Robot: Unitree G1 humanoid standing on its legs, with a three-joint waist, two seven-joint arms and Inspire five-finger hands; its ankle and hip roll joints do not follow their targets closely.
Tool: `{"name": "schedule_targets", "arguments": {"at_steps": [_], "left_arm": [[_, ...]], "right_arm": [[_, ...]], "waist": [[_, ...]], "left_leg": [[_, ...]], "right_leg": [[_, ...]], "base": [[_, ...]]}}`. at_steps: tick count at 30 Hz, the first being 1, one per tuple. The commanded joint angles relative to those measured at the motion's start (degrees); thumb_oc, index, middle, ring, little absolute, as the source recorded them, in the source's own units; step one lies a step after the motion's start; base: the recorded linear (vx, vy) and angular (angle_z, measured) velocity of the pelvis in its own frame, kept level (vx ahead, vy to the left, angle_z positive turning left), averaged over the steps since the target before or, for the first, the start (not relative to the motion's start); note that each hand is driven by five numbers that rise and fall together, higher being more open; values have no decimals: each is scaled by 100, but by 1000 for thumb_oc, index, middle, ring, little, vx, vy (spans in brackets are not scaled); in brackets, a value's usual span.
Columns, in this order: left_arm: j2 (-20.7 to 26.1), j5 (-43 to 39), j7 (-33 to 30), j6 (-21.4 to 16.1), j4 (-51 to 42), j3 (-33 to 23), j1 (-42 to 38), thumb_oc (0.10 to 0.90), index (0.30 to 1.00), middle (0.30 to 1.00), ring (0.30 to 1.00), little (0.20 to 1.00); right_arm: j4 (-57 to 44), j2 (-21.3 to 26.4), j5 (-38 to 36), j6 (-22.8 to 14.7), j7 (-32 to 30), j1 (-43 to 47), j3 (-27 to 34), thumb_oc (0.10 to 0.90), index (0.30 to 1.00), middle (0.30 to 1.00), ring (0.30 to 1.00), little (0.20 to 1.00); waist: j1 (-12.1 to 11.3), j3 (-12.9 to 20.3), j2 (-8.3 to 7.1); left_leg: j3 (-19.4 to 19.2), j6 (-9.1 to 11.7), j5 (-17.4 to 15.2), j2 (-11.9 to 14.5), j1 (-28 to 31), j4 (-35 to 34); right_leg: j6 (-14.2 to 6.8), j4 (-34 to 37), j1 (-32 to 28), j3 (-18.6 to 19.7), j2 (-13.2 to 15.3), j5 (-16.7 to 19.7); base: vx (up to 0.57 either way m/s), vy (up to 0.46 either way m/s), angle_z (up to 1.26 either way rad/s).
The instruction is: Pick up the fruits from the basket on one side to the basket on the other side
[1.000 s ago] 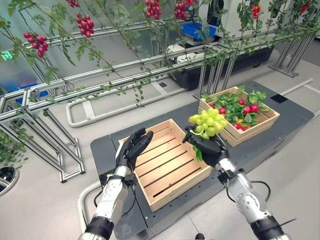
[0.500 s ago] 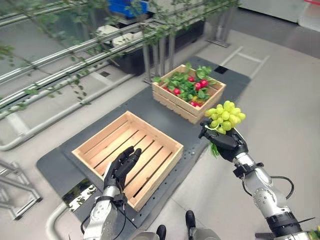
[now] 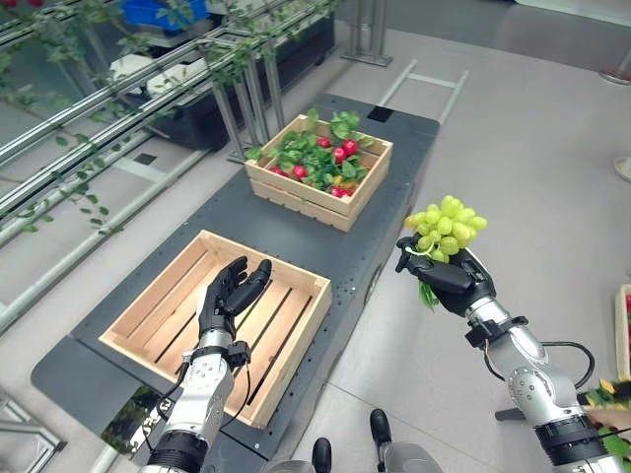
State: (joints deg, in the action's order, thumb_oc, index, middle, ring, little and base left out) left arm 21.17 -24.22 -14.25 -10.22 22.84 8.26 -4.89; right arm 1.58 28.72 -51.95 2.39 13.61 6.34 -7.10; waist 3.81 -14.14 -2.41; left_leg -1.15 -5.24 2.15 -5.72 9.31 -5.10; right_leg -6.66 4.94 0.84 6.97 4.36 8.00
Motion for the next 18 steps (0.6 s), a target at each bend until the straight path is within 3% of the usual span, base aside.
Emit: {"name": "schedule_targets", "arguments": {"at_steps": [1,3,5,6,8,9,11,12,14,18], "left_arm": [[214,322,-46,-207,-311,152,-567,800,900,900,900,900],[347,188,-60,-149,-443,87,-345,800,900,900,900,900],[401,147,-20,-64,-565,41,-237,800,900,900,900,900],[393,8,42,-44,-566,16,-154,800,900,900,900,900],[318,-245,62,-24,-516,-86,-14,800,900,900,900,900],[289,-252,29,-54,-490,-122,38,800,900,900,900,900],[233,-295,24,-126,-432,-209,197,800,900,900,900,900],[213,-263,-10,-185,-433,-231,258,800,900,900,900,900],[154,-309,-102,-184,-394,-203,270,800,900,900,900,900],[147,-150,-94,-98,-453,-46,85,800,900,900,900,900]], "right_arm": [[-659,68,-243,-435,36,701,538,400,300,300,300,300],[-602,50,-380,-418,215,773,443,400,300,300,300,300],[-614,61,-414,-444,225,787,391,400,300,300,300,300],[-629,78,-447,-467,241,762,385,400,300,300,300,300],[-611,25,-449,-476,370,728,371,400,300,300,300,300],[-606,-7,-442,-469,430,724,346,400,300,300,300,300],[-646,-109,-378,-447,579,666,271,400,300,300,300,300],[-631,-185,-315,-446,688,648,237,400,300,300,300,300],[-560,-226,-252,-427,625,650,197,400,300,300,300,300],[-683,-79,-196,-452,527,669,200,400,300,300,300,300]], "waist": [[-39,296,44],[-164,207,129],[-207,178,185],[-226,188,222],[-293,250,213],[-323,266,194],[-428,384,95],[-511,469,41],[-537,546,3],[-447,583,-62]], "left_leg": [[-48,92,-1096,74,-46,351],[-442,93,-1003,171,7,250],[-575,58,-947,218,15,187],[-592,30,-891,228,-11,144],[-685,8,-870,221,-72,149],[-748,16,-874,220,-85,174],[-970,104,-920,231,-170,283],[-1157,203,-919,276,-237,356],[-1301,334,-834,359,-341,354],[-1387,430,-730,438,-453,384]], "right_leg": [[-250,-171,313,-665,168,279],[-232,-1607,592,-1412,163,92],[-133,-2356,656,-1554,114,-247],[-10,-2926,590,-1634,17,-710],[94,-3514,413,-1898,25,-1136],[106,-3490,314,-1962,41,-1230],[88,-2750,-273,-2142,68,-1543],[210,-1790,-819,-2310,-4,-1720],[248,-1006,-1112,-2182,-148,-1631],[397,-548,-1244,-2130,-283,-1606]], "base": [[-124,66,-47],[-182,86,-93],[-119,36,-128],[-70,-13,-69],[-46,-41,-44],[-9,-84,-51],[64,-152,-71],[70,-203,-84],[1,-200,-91],[-32,-145,-69]]}}
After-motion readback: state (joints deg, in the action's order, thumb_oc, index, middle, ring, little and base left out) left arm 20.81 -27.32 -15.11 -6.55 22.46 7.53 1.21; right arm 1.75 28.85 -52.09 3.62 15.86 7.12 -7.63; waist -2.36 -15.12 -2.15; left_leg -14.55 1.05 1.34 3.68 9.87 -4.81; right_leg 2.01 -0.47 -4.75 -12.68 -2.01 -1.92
